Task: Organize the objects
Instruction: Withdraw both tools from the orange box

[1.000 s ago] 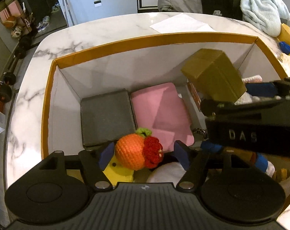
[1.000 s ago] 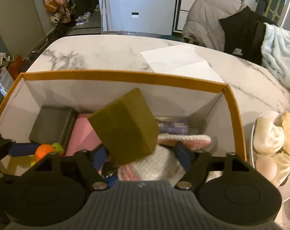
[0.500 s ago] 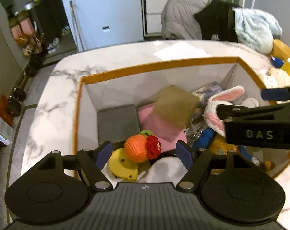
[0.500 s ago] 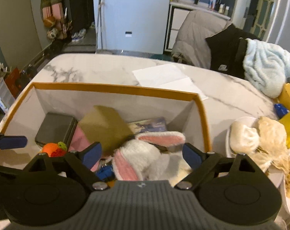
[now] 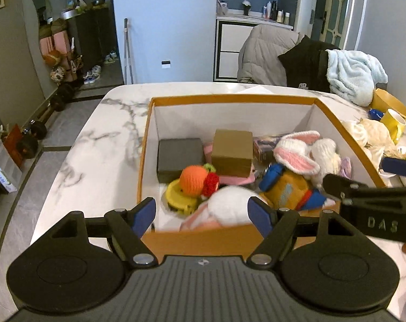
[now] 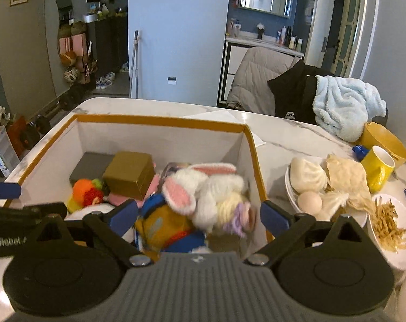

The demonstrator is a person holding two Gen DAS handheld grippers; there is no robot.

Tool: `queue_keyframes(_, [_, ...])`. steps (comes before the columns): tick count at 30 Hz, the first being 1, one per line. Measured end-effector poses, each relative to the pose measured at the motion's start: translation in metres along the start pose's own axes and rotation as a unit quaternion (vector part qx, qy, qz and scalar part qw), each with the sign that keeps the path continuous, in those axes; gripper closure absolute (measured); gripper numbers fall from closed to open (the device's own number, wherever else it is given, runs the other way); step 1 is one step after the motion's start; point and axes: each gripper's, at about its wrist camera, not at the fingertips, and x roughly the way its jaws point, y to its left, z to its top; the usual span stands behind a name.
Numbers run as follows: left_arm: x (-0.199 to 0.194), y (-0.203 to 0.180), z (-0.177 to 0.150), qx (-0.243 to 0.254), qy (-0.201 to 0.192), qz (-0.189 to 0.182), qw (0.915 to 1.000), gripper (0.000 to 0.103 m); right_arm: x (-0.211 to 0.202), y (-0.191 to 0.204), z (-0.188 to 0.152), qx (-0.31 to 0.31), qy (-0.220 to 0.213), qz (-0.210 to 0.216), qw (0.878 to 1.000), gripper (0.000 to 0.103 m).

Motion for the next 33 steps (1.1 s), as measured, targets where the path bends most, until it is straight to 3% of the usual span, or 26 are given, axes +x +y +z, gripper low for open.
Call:
queue_keyframes(5, [-0.016,0.004,-0.017,-0.008,-0.008,0.028,0.9995,0.006,-0.017,0.003,-0.027,-0.002,-0.01,-0.011,1.0,0.004])
queue_keyframes(14, [-0.022,0.01,-0.038,-0.036,0.0,0.016,0.9992,0.001,-0.021,0.005,-0.058,-0.002,0.0,-0.012,1.0,0.004])
queue_keyframes(33, [-0.021,0.005,-0.055,-0.022,-0.011,0.026,0.9994,0.0,-0.017,0.013,-0.07,-0.009,0.017,-0.005,1.0,0.004])
